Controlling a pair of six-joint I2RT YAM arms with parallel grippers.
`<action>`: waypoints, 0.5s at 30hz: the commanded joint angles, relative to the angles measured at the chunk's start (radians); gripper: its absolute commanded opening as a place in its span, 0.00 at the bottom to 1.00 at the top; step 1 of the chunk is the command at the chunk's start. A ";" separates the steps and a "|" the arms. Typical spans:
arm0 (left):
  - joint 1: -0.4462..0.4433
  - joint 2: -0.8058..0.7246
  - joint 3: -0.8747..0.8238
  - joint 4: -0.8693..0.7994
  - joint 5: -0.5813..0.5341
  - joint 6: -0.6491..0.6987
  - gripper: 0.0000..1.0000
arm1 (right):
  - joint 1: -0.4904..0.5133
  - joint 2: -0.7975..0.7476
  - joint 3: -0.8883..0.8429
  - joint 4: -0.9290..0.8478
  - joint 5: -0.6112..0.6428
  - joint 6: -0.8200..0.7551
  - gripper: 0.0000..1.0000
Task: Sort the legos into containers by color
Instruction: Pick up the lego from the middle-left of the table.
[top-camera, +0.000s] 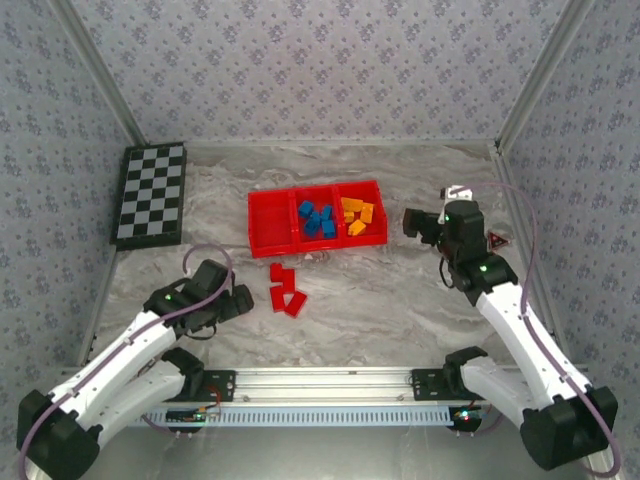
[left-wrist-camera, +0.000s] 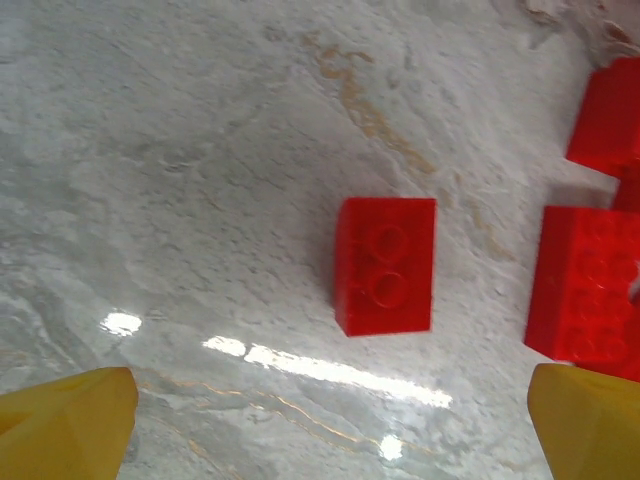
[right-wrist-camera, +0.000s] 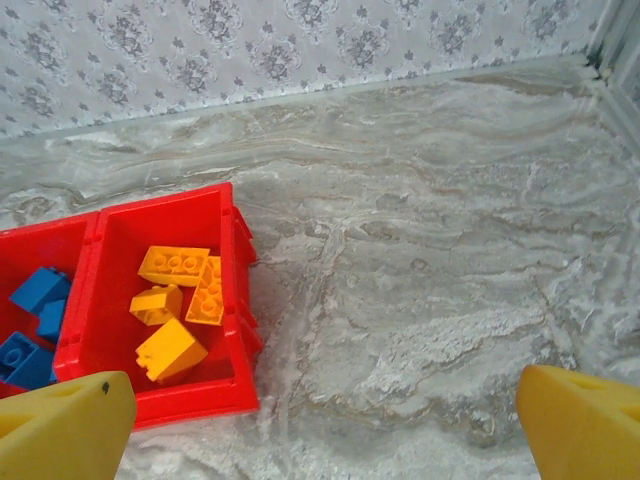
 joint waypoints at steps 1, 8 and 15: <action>-0.005 0.040 0.013 0.017 -0.025 -0.020 1.00 | -0.006 -0.020 0.018 -0.012 -0.116 0.027 1.00; -0.005 0.138 0.025 0.076 -0.003 0.003 0.98 | -0.004 -0.102 0.008 -0.234 -0.163 0.037 1.00; -0.005 0.312 0.104 0.055 -0.007 0.086 0.93 | -0.022 -0.239 -0.050 -0.358 -0.108 0.090 0.99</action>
